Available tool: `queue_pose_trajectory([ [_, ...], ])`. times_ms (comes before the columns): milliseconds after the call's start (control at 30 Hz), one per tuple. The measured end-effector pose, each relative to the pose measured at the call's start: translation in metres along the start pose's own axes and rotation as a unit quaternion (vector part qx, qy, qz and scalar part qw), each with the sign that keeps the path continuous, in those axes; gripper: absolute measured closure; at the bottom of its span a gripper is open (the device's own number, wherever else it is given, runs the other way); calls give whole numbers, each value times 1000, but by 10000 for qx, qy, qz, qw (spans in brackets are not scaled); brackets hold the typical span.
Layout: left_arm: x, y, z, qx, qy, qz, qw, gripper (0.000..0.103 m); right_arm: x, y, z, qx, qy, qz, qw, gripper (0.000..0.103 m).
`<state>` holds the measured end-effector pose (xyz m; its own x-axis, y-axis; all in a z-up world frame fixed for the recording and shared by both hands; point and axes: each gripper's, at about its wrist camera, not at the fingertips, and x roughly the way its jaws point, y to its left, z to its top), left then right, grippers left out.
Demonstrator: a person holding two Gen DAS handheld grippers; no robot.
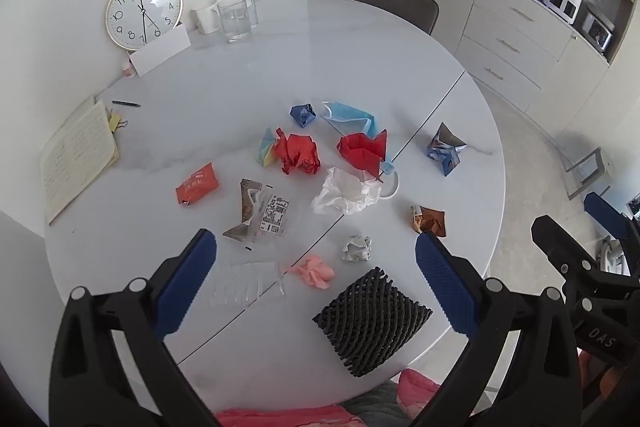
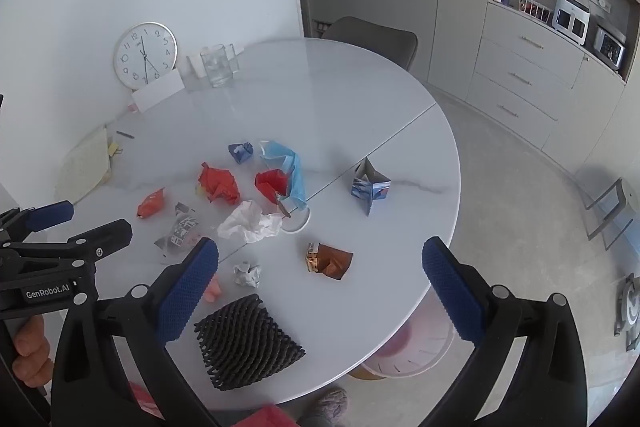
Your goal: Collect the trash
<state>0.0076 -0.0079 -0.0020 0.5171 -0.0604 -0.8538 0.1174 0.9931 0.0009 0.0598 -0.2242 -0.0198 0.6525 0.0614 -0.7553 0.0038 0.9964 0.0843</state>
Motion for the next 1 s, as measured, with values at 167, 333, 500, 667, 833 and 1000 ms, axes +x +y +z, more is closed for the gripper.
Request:
queue_pose_trajectory([
  [167, 3, 2, 4, -1, 0, -38, 10000, 8, -1, 2, 1, -18, 14, -34, 10000, 2],
  [333, 5, 6, 6, -31, 9, -62, 10000, 8, 2, 3, 4, -7, 61, -70, 10000, 2],
  [500, 5, 7, 6, -41, -7, -77, 10000, 8, 5, 3, 4, -15, 91, -104, 9999, 2],
  [667, 7, 12, 9, -95, 12, -87, 9999, 8, 5, 3, 4, 0, 82, -117, 9999, 2],
  [833, 8, 14, 12, -111, 4, -104, 9999, 8, 4, 5, 3, 6, 61, -130, 9999, 2],
  [1000, 8, 13, 10, -92, 8, -122, 9999, 8, 3, 6, 3, -3, 51, -142, 9999, 2],
])
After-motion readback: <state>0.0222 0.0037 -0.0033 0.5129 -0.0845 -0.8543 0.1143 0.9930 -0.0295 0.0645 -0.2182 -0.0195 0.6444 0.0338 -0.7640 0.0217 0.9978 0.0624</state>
